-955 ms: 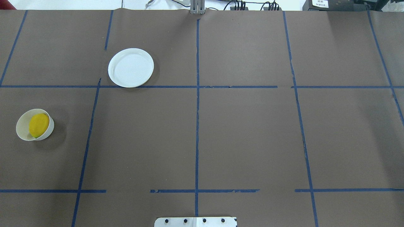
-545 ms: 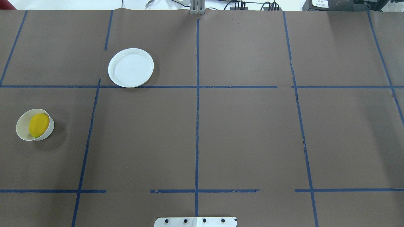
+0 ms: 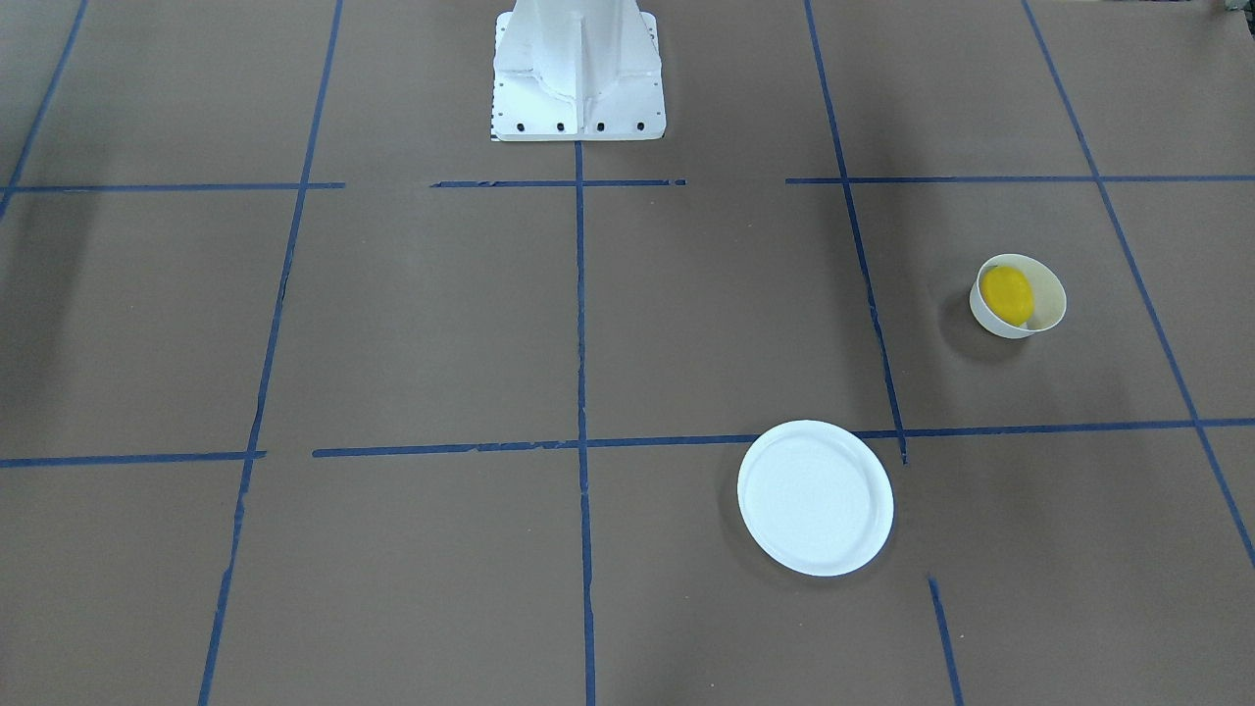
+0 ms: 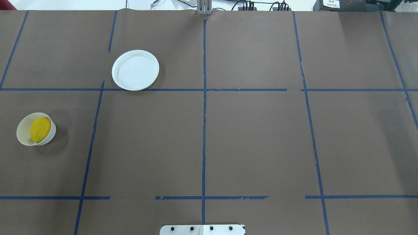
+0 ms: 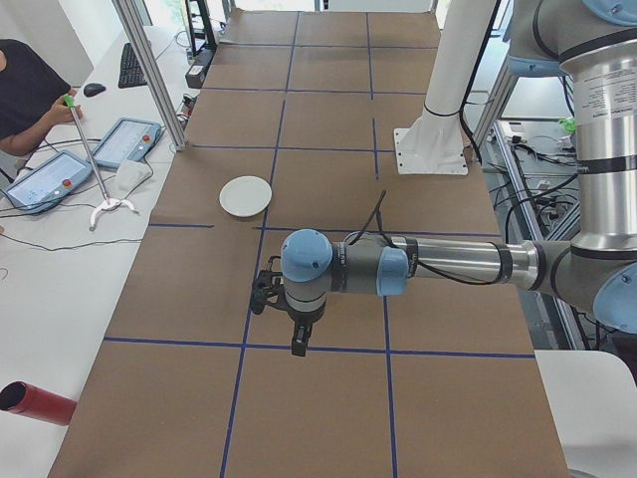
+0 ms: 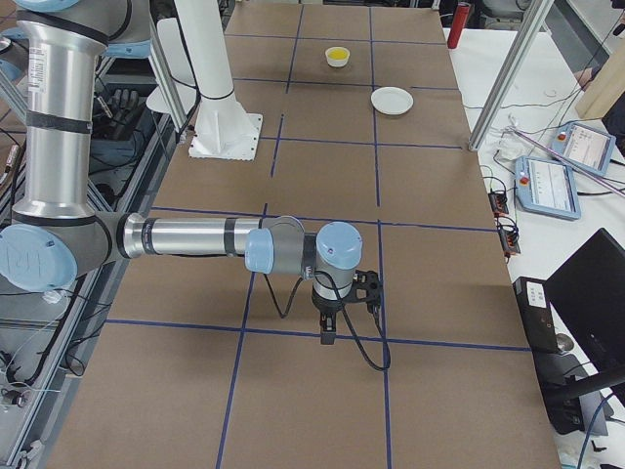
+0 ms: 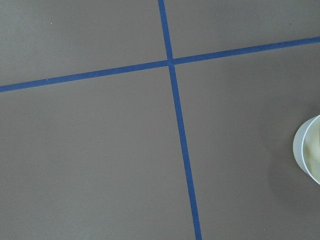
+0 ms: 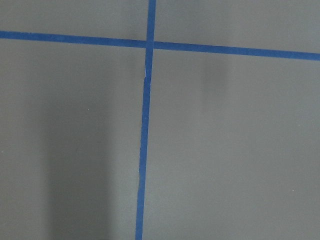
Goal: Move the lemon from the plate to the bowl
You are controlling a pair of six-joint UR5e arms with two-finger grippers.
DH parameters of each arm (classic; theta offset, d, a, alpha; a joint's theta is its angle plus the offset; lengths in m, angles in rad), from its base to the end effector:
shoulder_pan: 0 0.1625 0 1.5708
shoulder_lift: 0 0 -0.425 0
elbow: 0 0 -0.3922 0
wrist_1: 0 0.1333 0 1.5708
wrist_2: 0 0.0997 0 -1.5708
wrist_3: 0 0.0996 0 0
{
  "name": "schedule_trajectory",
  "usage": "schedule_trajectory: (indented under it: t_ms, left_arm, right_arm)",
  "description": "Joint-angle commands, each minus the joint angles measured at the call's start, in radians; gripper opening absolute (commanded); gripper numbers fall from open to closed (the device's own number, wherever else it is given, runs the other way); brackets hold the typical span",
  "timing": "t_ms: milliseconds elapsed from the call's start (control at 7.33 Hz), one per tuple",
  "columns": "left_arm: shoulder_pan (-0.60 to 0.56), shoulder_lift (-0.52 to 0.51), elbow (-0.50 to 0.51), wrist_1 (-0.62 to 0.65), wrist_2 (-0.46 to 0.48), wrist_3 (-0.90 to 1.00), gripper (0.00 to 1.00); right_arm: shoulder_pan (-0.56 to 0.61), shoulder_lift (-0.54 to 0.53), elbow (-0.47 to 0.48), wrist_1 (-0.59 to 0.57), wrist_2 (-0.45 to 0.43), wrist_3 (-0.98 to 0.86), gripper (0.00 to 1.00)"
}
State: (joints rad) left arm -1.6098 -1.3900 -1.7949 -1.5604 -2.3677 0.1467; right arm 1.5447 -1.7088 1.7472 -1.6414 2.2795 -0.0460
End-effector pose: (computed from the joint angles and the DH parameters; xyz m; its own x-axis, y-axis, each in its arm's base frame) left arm -0.0783 -0.4146 0.6299 0.6975 0.1423 -0.7023 -0.0637 0.9885 0.1370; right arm 0.0572 -0.4323 0.6472 0.7575 -0.0448 0.6513 0.0610 0.9981 -0.0023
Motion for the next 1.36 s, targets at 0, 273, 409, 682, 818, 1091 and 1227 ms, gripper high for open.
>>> schedule_trajectory:
  t_ms: [0,273,409,682,818,1091,1227]
  left_arm:
    - [0.001,-0.007,0.011,0.0,0.004,0.002,1.0]
    - [-0.001,-0.017,-0.003,0.002,0.005,0.001,1.0]
    - [-0.001,-0.024,-0.001,0.002,0.005,0.001,1.0]
    - [0.001,-0.024,-0.003,0.002,0.007,0.004,1.0]
    - [0.001,-0.026,-0.006,0.002,0.007,0.004,1.0]
    - [0.001,-0.027,-0.009,0.006,0.005,0.005,1.0]
    - [0.001,-0.027,-0.008,0.006,0.007,0.004,1.0]
  right_arm:
    - [0.0,0.0,0.0,0.0,0.0,0.0,1.0]
    - [0.0,0.0,0.0,0.0,0.0,0.0,1.0]
    - [0.0,0.0,0.0,0.0,0.0,0.0,1.0]
    - [0.0,0.0,0.0,0.0,0.0,0.0,1.0]
    - [0.0,0.0,0.0,0.0,0.0,0.0,1.0]
    - [0.0,0.0,0.0,0.0,0.0,0.0,1.0]
    - [0.0,0.0,0.0,0.0,0.0,0.0,1.0]
